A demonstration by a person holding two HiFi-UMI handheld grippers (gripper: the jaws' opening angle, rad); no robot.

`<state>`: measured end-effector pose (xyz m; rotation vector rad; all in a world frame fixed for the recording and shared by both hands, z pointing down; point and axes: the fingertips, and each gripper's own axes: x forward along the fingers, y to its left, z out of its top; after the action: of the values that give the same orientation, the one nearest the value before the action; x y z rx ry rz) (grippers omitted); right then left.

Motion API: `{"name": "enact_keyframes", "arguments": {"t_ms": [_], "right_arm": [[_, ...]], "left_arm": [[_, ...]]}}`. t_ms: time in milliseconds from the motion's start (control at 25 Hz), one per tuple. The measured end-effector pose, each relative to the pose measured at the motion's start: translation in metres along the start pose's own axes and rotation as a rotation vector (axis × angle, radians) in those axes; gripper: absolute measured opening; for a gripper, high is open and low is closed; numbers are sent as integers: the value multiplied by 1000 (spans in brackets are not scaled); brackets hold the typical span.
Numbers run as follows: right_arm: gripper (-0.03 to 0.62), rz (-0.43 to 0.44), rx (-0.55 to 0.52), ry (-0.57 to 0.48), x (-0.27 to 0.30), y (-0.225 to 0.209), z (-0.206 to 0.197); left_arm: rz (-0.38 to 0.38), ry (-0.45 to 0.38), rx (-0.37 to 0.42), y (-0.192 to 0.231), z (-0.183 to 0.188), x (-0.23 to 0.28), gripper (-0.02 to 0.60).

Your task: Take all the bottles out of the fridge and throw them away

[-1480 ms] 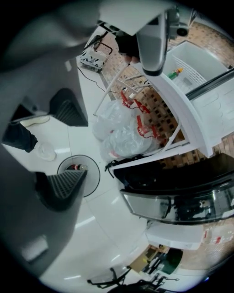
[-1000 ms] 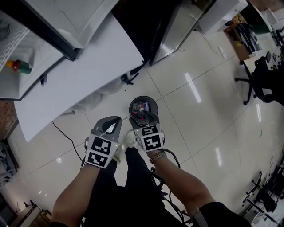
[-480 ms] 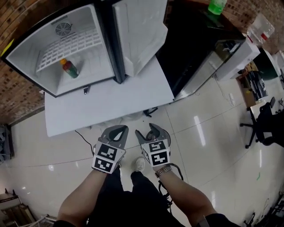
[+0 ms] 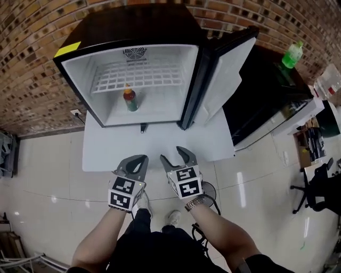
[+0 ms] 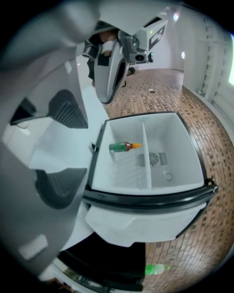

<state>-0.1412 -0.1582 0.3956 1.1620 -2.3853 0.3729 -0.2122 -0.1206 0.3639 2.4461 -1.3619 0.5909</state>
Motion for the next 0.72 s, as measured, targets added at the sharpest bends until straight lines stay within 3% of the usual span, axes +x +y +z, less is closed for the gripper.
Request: {"name": "enact_keyframes", "arguments": {"t_ms": [320,720], "right_arm": [[272,21,-51,-3,84,27,69],[273,-1,-51,28,174,30,111]], "left_arm": [[52,-49,-3,93,27,-15,3],[38,-43,17,163,33,-5,3]]}}
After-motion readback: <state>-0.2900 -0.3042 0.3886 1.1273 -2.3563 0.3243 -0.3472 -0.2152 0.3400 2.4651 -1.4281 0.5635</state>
